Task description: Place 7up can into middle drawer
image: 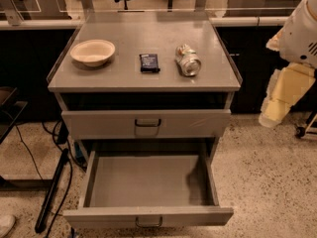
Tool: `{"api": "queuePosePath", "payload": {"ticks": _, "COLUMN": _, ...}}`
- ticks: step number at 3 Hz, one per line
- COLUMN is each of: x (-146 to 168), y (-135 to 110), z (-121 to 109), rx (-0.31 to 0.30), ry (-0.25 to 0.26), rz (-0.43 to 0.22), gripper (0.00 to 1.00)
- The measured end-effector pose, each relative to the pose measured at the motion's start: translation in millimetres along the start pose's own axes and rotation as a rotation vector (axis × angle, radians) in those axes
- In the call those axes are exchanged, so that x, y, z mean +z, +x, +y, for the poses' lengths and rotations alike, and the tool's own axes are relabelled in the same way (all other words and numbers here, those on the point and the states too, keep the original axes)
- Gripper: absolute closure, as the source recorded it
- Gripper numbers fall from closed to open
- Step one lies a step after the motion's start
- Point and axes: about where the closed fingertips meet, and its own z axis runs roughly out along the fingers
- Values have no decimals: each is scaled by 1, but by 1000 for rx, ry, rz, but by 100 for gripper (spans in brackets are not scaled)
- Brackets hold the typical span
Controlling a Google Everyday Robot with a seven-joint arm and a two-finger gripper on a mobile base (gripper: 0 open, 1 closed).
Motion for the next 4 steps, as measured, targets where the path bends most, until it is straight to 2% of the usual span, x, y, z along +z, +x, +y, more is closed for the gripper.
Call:
{"api": "queuePosePath", "payload": {"ticks": 1, "x": 7, "y": -11, "z": 4, "rx": 44, "ry": -24, "rz": -37, "gripper": 0}}
{"api": "queuePosePath", "payload": {"ticks": 2, "x": 17, "y": -32, "z": -5, "rx": 141, "ry": -47, "rz": -61, "gripper": 0}}
{"api": "queuePosePath", "payload": {"ticks": 3, "x": 29, "y": -44, "z": -19, "rx": 252, "ry": -58, "rz": -52, "gripper": 0}}
{"api": "queuePosePath", "payload": {"ticks": 4, "x": 30, "y": -45, "z": -19, "rx": 276, "ry": -58, "rz": -53, "gripper": 0}}
